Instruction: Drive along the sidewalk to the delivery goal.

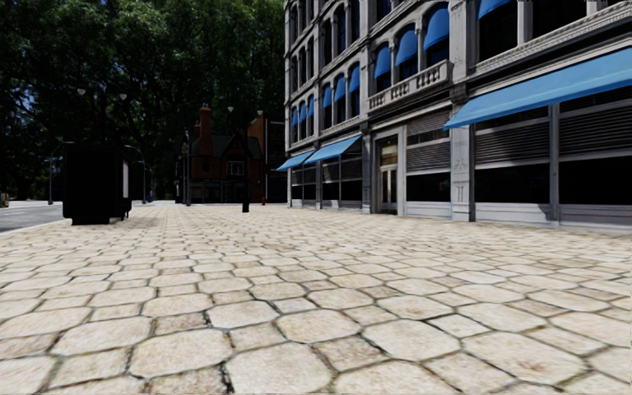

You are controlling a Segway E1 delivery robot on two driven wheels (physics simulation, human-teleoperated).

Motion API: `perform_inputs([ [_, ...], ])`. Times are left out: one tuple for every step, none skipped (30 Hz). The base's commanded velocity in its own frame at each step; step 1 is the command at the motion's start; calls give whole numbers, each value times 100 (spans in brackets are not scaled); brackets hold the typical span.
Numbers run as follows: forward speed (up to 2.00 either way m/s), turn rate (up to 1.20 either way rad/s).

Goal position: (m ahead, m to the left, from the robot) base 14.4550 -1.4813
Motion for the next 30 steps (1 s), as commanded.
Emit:
perform_inputs([
  [200, 0],
  [200, 0],
  [200, 0],
  [200, 0],
  [200, 0],
  [200, 0],
  [200, 0],
  [200, 0],
  [200, 0],
  [200, 0],
  [200, 0],
  [200, 0],
  [200, 0],
  [200, 0],
  [200, 0],
  [200, 0],
  [200, 0],
  [200, 0],
  [200, 0],
  [200, 0],
  [200, 0],
  [200, 0],
  [200, 0],
  [200, 0],
  [200, 0],
  [200, 0],
  [200, 0],
  [200, 0],
  [200, 0],
  [200, 0],
])
